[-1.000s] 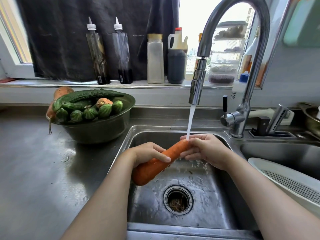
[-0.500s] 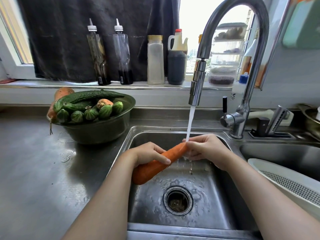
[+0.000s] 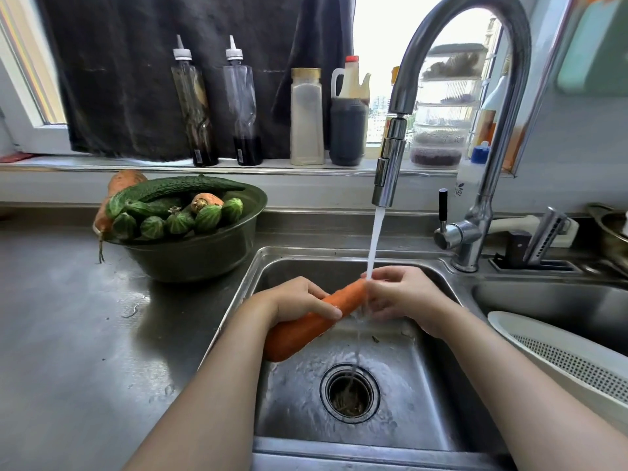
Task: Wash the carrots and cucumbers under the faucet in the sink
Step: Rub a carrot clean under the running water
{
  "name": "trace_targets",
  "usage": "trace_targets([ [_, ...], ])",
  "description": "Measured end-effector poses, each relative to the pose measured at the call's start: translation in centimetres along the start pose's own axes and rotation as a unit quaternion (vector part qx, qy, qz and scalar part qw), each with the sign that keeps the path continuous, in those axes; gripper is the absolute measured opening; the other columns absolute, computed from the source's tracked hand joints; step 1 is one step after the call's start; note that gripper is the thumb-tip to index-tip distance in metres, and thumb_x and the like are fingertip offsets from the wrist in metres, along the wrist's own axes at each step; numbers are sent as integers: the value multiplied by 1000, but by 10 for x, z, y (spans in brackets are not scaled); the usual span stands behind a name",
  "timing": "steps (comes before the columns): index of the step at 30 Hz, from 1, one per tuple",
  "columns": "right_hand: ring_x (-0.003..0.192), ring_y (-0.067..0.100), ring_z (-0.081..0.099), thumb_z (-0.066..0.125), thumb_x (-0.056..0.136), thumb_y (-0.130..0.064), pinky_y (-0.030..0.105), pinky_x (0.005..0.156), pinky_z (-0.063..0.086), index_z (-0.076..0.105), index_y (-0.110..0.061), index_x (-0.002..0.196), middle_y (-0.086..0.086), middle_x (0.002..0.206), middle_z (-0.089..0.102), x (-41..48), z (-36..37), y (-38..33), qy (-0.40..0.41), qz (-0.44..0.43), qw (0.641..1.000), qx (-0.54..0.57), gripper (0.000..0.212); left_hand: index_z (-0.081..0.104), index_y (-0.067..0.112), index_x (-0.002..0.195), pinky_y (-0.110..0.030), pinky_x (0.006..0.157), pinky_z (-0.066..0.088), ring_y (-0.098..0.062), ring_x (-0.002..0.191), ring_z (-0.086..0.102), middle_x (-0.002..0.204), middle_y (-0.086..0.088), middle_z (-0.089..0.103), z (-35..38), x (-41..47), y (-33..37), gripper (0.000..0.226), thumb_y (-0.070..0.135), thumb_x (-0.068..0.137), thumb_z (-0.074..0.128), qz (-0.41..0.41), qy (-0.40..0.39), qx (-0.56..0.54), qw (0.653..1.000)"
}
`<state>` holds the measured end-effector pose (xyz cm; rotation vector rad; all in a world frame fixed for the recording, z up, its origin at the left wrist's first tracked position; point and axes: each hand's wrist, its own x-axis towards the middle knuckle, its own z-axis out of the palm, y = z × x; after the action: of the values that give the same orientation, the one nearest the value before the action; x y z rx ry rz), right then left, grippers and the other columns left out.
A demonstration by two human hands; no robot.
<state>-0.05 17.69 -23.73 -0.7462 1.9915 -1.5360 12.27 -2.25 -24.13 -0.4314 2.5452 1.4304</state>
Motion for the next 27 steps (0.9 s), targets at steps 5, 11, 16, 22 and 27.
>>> trace_targets([
  [5,66,24,74,76,84,-6,38,61,63,65,-14,111,21,91,76,-4,18,-1,-23,-2,996,-87,30,82,20,99,-49,94,60,-33,96,76,100,-10,79,4,1,4,27,39,81,81,-2,-7,-23,1000],
  [11,71,32,75,72,88,-7,41,66,64,69,-10,112,16,80,75,-1,9,2,-17,-11,998,-63,24,80,14,102,-47,88,61,-32,91,76,99,-12,79,6,1,9,25,35,88,77,-1,-10,-35,999],
  [16,73,30,76,65,91,-4,38,66,65,72,-8,107,26,88,74,0,3,0,1,-24,998,-51,18,79,13,99,-49,85,60,-32,83,75,99,-17,78,12,8,10,31,39,82,79,10,-1,-47,999],
  [22,70,27,74,67,90,-3,34,59,60,70,-8,110,18,91,75,0,8,3,13,-31,999,15,21,76,10,103,-52,87,61,-34,86,76,99,-14,78,15,11,9,37,42,85,73,17,1,-78,997],
  [27,62,18,67,50,96,0,29,58,53,70,-9,93,8,75,68,4,10,-2,18,1,993,117,22,67,4,116,-42,78,59,-31,82,72,100,-15,75,18,9,8,41,40,98,61,19,-29,-188,982],
])
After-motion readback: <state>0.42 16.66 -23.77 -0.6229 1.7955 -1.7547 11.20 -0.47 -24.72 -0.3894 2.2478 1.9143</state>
